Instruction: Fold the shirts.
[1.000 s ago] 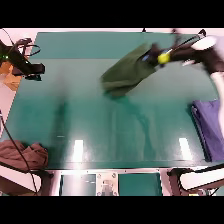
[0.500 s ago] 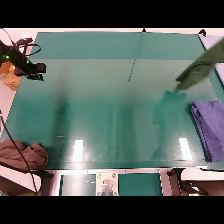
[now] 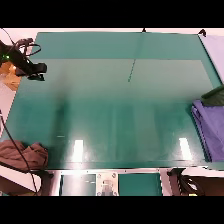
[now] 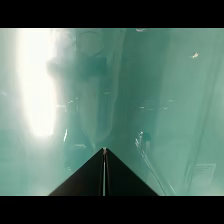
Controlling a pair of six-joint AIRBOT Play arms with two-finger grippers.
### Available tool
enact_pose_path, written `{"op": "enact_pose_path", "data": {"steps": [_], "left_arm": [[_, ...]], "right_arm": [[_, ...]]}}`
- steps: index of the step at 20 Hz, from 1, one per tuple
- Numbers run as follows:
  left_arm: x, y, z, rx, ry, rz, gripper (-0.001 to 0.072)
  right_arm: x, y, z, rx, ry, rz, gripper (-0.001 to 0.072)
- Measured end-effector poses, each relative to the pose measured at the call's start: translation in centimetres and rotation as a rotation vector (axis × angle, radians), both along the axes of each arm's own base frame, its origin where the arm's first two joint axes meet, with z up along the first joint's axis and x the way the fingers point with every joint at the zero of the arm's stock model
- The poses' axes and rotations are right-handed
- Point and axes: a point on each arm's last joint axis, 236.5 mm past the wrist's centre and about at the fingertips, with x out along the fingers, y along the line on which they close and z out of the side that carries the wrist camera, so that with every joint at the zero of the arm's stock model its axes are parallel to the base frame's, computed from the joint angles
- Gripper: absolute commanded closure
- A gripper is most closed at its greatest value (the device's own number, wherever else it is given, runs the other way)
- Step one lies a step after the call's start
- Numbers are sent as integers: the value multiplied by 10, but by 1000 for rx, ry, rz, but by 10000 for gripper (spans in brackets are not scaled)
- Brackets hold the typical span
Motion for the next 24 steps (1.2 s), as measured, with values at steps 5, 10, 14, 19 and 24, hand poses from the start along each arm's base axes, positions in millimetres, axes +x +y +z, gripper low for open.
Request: {"op": "enact_pose_path", "data": {"steps": [5, 10, 14, 19, 24], "left_arm": [[-4, -3, 0, -10, 17, -4, 686], [-8, -4, -1, -15, 34, 2, 686], [-8, -4, -1, -19, 37, 15, 687], [-9, -4, -1, -20, 42, 21, 686], [-12, -4, -2, -22, 54, 19, 686]], "right_arm": [[16, -4, 7, 48, -102, -6, 697], [32, -8, -8, 112, -131, 9, 697], [53, -4, 16, 154, -276, 34, 697], [58, -4, 14, 193, -299, 36, 698], [20, 2, -24, 206, -67, 18, 699]]}}
